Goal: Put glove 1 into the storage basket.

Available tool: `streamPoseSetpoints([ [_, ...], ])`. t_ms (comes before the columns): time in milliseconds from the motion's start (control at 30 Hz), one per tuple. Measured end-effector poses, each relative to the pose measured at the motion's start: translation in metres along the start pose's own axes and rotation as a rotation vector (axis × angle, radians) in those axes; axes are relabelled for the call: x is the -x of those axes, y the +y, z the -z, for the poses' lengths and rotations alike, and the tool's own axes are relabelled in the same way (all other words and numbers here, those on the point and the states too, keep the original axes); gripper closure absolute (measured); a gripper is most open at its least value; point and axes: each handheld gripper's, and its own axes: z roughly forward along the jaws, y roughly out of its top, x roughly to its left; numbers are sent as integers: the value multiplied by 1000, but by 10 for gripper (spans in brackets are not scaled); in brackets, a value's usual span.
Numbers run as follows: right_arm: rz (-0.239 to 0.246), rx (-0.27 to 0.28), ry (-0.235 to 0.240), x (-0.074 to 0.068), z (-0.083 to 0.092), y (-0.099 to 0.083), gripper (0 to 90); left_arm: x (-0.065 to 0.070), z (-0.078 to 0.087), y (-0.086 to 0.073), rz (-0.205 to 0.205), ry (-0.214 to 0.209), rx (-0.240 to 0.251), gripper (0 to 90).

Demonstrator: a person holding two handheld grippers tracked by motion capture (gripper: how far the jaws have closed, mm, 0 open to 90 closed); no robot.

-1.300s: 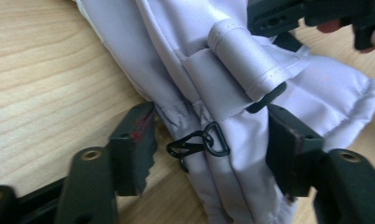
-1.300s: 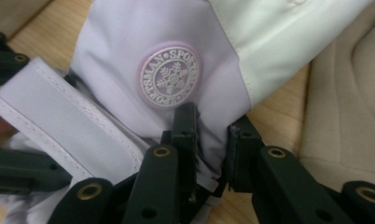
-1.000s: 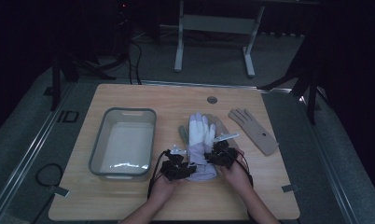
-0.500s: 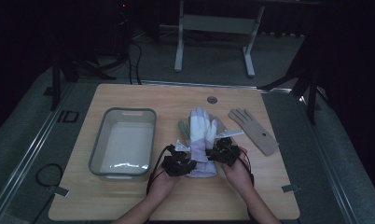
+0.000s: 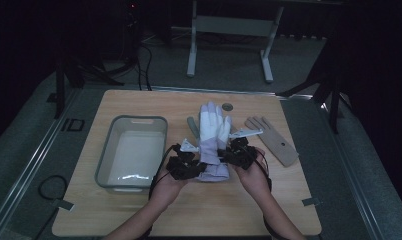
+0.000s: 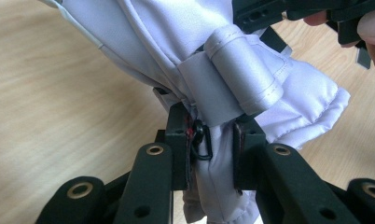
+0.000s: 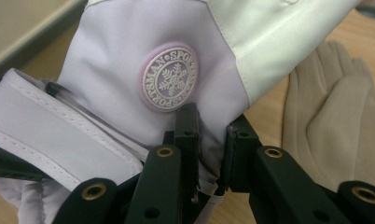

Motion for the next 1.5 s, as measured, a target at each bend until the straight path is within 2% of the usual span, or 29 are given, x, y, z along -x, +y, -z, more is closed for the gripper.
streamPoseSetpoints([
  [200, 10, 24, 3, -10, 5, 19, 782, -7, 19, 11, -25, 17, 3, 731],
  [333, 20, 37, 6, -17, 5, 31, 782, -13, 30, 16, -26, 26, 5, 731],
  [667, 24, 48, 34, -34, 1, 53, 782, -28, 55, 18, -34, 52, 0, 731],
  [767, 33, 48, 49, -47, -6, 62, 782, -40, 70, 14, -21, 55, -6, 731],
  [800, 33, 48, 49, -47, -6, 62, 782, -40, 70, 14, -21, 55, -6, 731],
  [833, 44, 51, 57, -54, -10, 68, 782, -45, 77, 11, -14, 61, -6, 731],
  [867, 44, 51, 57, -54, -10, 68, 782, -45, 77, 11, -14, 61, -6, 731],
  [900, 52, 48, 68, -63, -15, 73, 781, -51, 85, 8, -6, 70, -3, 731],
  [1167, 89, 39, 103, -95, -35, 93, 781, -74, 117, -9, 29, 105, 2, 731],
  [1267, 106, 35, 111, -108, -43, 99, 781, -82, 127, -16, 44, 120, 3, 731],
  [1300, 106, 35, 111, -108, -43, 99, 781, -82, 127, -16, 44, 120, 3, 731],
  [1500, 131, 18, 137, -136, -62, 110, 781, -100, 147, -34, 74, 141, -2, 731],
])
